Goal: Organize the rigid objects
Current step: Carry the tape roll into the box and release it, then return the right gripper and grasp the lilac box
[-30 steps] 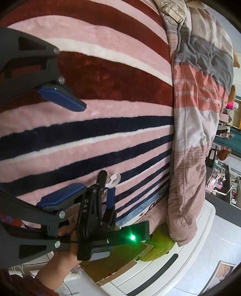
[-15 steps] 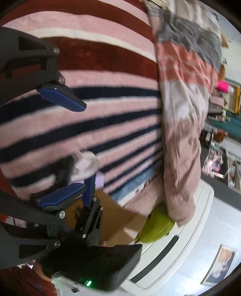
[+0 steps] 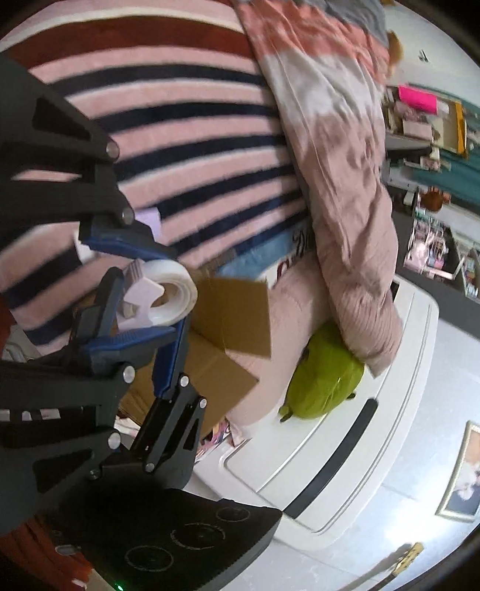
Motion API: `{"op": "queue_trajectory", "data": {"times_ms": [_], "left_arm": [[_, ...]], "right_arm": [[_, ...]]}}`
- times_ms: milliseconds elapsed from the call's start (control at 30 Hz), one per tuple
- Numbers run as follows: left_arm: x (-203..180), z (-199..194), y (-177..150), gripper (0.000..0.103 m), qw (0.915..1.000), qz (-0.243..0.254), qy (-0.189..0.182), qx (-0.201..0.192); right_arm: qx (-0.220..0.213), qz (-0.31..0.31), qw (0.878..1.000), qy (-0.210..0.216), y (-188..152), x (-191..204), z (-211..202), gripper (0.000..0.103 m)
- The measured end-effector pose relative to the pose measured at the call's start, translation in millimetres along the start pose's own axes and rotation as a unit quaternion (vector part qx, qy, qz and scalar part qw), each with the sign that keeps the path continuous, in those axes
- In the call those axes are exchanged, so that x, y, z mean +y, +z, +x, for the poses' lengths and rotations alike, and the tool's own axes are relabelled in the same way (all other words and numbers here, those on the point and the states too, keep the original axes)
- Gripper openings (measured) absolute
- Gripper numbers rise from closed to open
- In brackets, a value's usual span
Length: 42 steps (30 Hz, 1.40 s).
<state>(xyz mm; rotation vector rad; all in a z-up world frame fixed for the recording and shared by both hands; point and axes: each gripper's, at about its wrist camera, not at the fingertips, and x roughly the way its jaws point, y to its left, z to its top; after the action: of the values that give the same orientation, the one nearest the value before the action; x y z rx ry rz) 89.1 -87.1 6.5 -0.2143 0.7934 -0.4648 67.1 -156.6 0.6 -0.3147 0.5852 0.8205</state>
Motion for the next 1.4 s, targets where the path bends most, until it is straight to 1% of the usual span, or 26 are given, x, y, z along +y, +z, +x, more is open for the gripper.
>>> {"op": "queue_trajectory", "data": {"times_ms": [167,233,367,500,533,567,600,633,667,733,833,933,1167,1267,1400], "left_arm": [[-31,35,18,0.032,0.9993,0.021,-0.023,0.021],[-43,55,23,0.032,0.9985,0.030,-0.027,0.037],[-56,79,22,0.032,0.9968,0.041,-0.035,0.059],[-62,92,22,0.033,0.9957,0.042,-0.043,0.070],[-63,93,23,0.037,0.9958,0.041,-0.041,0.071],[-63,92,22,0.051,0.9960,0.040,-0.036,0.071],[-63,91,23,0.058,0.9966,0.039,-0.027,0.068],[-62,87,22,0.070,0.9973,0.041,-0.017,0.059],[-62,82,22,0.074,0.9977,0.044,-0.010,0.050],[-58,75,22,0.075,0.9981,0.044,-0.006,0.043],[-53,63,22,0.076,0.9984,0.043,0.008,0.035],[-50,50,19,0.080,0.9983,0.048,0.022,0.024],[-34,7,7,0.080,0.9977,0.049,0.046,-0.009],[-14,-18,-2,0.081,0.9972,0.033,0.062,-0.027],[21,-52,-21,0.081,0.9942,0.006,0.097,-0.047]], "right_arm": [[0.001,0.005,0.999,-0.033,-11,-39,-20,0.038],[0.008,0.006,0.999,-0.045,-16,-51,-25,0.038],[0.032,0.026,0.998,-0.054,-30,-77,-27,0.038],[0.042,0.035,0.997,-0.057,-41,-91,-32,0.039],[0.043,0.040,0.997,-0.047,-42,-95,-33,0.039],[0.045,0.043,0.997,-0.045,-44,-97,-34,0.039],[0.048,0.044,0.997,-0.047,-44,-99,-35,0.039],[0.048,0.043,0.997,-0.050,-45,-100,-36,0.043],[0.047,0.042,0.996,-0.056,-46,-100,-38,0.050],[0.045,0.041,0.996,-0.062,-45,-103,-38,0.057],[0.046,0.054,0.996,-0.047,-47,-106,-39,0.064],[0.049,0.057,0.996,-0.052,-47,-105,-41,0.064],[0.053,0.053,0.996,-0.047,-38,-92,-43,0.064],[0.046,0.046,0.997,-0.043,-29,-79,-47,0.064],[0.032,0.032,0.999,-0.020,-12,-46,-46,0.064]]}}
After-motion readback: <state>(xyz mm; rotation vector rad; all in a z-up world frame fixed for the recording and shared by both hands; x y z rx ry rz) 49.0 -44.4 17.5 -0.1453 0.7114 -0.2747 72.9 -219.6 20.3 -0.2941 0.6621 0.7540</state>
